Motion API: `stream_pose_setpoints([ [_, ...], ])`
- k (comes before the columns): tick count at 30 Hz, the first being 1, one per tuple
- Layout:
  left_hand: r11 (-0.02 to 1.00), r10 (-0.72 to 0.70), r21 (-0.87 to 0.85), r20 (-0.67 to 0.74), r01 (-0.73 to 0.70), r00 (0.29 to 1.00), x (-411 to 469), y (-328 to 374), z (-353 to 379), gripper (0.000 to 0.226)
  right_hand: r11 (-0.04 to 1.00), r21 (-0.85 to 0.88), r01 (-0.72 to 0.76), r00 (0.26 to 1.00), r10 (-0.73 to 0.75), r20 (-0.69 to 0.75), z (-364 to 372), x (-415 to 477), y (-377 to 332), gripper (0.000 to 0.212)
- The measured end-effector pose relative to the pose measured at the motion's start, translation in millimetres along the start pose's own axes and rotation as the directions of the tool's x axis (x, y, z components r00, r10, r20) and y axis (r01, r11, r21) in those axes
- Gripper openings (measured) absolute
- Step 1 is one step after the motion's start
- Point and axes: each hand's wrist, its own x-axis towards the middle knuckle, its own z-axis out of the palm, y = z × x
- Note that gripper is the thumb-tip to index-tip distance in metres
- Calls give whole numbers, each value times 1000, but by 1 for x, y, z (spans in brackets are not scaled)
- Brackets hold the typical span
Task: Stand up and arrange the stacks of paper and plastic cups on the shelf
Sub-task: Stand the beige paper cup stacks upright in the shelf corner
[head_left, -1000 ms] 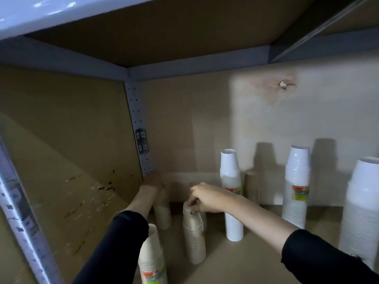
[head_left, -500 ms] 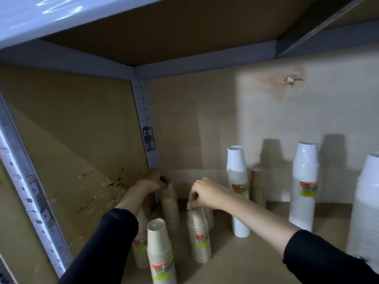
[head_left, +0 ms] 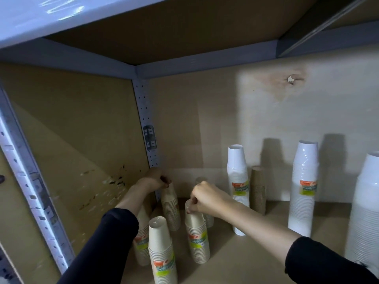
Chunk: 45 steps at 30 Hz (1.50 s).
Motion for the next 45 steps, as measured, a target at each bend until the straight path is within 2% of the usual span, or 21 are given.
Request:
stream_pose_setpoints([
  [3,1000,11,1,28,-11,1000,-3,-4,-4,26,1000,-31,-1,1000,1,-5,-1,0,-1,31],
  [6,1000,21,2,58,-21,998,-4,-3,-6,19,999,10,36,999,-36,38,-7,0,3,32],
  [10,1000,18,-7,34,-17,999,-2,3,0,16,997,16,72,993,-73,96,-8,0,6,36],
  [15,999,-28,22,-15,29,999,-1,6,7,25,996,-21,89,994,-88,59,-1,0,4,32],
  [29,994,4,105,31,-8,1000,-14,7,-6,26,997,38,60,997,-62,44,-6,-8,3,34],
  [41,991,30,132,-5,-29,1000,-38,50,-22,31,998,4,-70,979,70,-192,-65,-41,35,33],
  [45,993,63,103,14,-64,998,-47,67,-19,34,987,35,-157,963,161,-216,-77,-52,53,30],
])
